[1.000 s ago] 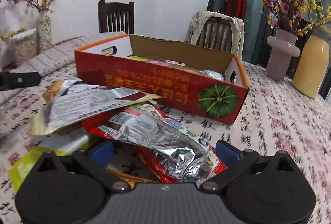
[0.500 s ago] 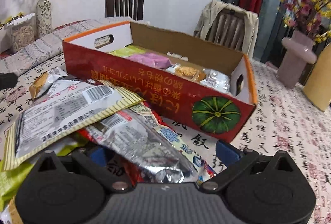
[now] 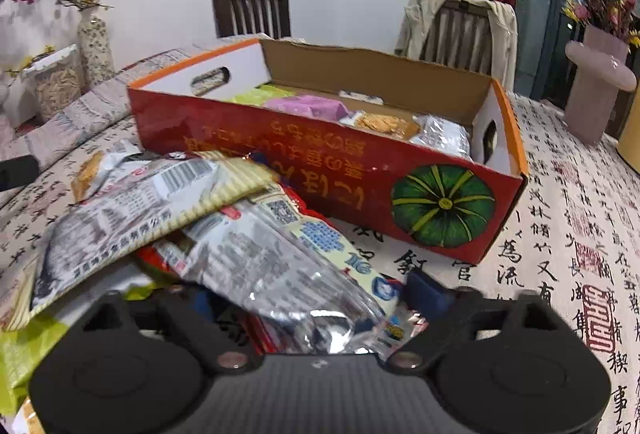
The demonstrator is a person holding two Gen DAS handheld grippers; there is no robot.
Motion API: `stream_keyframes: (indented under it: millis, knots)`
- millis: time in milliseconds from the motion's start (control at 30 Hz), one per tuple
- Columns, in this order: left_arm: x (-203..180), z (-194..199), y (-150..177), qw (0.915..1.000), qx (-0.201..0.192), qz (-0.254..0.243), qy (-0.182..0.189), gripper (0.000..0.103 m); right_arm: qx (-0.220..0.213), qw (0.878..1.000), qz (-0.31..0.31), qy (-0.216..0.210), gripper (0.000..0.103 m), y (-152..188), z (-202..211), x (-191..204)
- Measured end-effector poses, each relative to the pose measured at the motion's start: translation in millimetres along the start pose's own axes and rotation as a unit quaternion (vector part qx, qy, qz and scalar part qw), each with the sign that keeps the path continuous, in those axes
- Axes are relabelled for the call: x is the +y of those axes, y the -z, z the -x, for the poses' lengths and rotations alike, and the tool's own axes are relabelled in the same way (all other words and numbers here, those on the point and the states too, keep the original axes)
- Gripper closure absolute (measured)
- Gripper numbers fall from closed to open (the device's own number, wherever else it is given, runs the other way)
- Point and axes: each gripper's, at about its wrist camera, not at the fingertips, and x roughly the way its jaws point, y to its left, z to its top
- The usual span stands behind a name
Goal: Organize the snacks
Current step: 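Grasp the red-silver foil snack bag with the right tool and lift it, then grasp the long silver wafer packet with the left tool while the right tool holds the foil bag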
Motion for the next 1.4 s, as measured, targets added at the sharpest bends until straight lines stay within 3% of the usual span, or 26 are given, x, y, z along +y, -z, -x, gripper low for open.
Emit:
stream_keyframes:
  millis: [300,667,967,1400]
  knots:
    - [-1,-1,1,1.0000,0.001,0.000,-0.001,0.000,-0.037,0.998,0.027,0.041,0.045,19,33,10]
    - [-2,-2,2,1.0000,0.004,0.001,-0.004,0.000,-0.091,0.989,-0.004,0.119,0.049,39,76,2]
    - [-1,-2,0,0.9999,0.008,0.004,-0.010,0.000,-0.092,0.982,-0.052,0.157,0.049,54,78,-17]
    - [-8,-11,-6,0.9984,0.039,-0.013,-0.039,0.000,-0.096,0.980,-0.087,0.149,0.049,64,76,-22]
